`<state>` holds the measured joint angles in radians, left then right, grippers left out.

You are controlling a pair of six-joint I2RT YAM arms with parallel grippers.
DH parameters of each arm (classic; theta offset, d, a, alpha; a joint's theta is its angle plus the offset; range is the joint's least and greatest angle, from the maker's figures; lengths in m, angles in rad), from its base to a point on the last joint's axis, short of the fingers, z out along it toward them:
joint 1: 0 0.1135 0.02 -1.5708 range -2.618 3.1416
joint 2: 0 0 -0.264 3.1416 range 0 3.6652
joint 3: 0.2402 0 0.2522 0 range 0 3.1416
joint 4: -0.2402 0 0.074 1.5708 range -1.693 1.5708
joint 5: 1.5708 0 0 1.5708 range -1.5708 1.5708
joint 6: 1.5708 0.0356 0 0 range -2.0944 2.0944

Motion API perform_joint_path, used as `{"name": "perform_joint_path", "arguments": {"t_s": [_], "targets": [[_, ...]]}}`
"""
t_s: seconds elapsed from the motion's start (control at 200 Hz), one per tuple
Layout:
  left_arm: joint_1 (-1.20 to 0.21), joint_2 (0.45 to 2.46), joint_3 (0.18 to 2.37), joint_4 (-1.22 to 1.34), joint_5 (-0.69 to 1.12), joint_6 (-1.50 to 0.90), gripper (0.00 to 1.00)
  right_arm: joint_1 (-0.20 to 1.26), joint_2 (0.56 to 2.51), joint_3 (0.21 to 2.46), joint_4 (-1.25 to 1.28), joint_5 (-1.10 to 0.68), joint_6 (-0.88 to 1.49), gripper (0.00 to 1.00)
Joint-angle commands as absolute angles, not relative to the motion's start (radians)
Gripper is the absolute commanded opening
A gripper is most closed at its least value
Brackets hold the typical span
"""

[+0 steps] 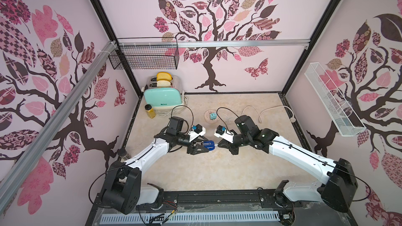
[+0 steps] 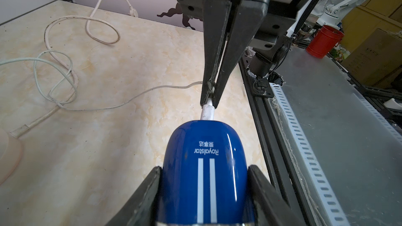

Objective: Charge the electric shaver
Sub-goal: Insert the charging cable into the electric shaver, then place the electric shaver at the center of the board.

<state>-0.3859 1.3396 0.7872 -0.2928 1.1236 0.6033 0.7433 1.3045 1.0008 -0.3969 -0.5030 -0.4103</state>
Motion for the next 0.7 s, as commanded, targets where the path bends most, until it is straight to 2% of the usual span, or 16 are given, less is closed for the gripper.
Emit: {"name": "perform_joint_path", "arguments": {"t_s": [0.0,0.17,0.215,0.325,0.36,0.39,0.43,0.44,0.445,0.45,0.455,0.465,0.565,0.695], "targets": [[-0.441,1.325,0.843,-0.111,1.264,0.569,0.0,0.85,1.338,1.01,-0.135,-0.701,-0.403,0.0],[-0.439,1.308,0.835,-0.173,1.233,0.606,0.0,0.849,1.333,1.001,-0.163,-0.648,-0.417,0.0],[-0.432,1.302,0.828,-0.22,1.211,0.64,0.0,0.841,1.317,0.992,-0.186,-0.61,-0.43,0.07],[-0.391,1.282,0.78,-0.235,1.179,0.646,0.0,0.796,1.281,0.954,-0.26,-0.572,-0.459,0.13],[-0.384,1.272,0.765,-0.234,1.163,0.646,0.0,0.781,1.267,0.938,-0.274,-0.557,-0.467,0.21],[-0.378,1.268,0.755,-0.233,1.156,0.644,0.0,0.773,1.252,0.921,-0.279,-0.54,-0.469,0.32],[-0.373,1.267,0.743,-0.222,1.148,0.636,0.0,0.765,1.231,0.898,-0.273,-0.513,-0.469,0.63],[-0.372,1.267,0.74,-0.219,1.145,0.633,0.0,0.764,1.224,0.894,-0.27,-0.506,-0.467,0.68],[-0.371,1.268,0.739,-0.218,1.143,0.633,0.0,0.762,1.222,0.891,-0.269,-0.503,-0.467,0.75],[-0.371,1.267,0.738,-0.216,1.141,0.632,0.0,0.762,1.22,0.889,-0.268,-0.5,-0.467,0.87],[-0.371,1.268,0.736,-0.216,1.138,0.632,0.0,0.76,1.217,0.888,-0.267,-0.497,-0.467,0.93],[-0.371,1.27,0.734,-0.215,1.134,0.633,0.0,0.757,1.213,0.883,-0.264,-0.493,-0.466,0.98],[-0.375,1.303,0.721,-0.233,1.116,0.659,0.0,0.709,1.186,0.87,-0.273,-0.496,-0.452,0.99],[-0.391,1.353,0.68,-0.151,0.999,0.629,0.0,0.64,1.157,0.873,-0.314,-0.453,-0.413,0.99]]}}
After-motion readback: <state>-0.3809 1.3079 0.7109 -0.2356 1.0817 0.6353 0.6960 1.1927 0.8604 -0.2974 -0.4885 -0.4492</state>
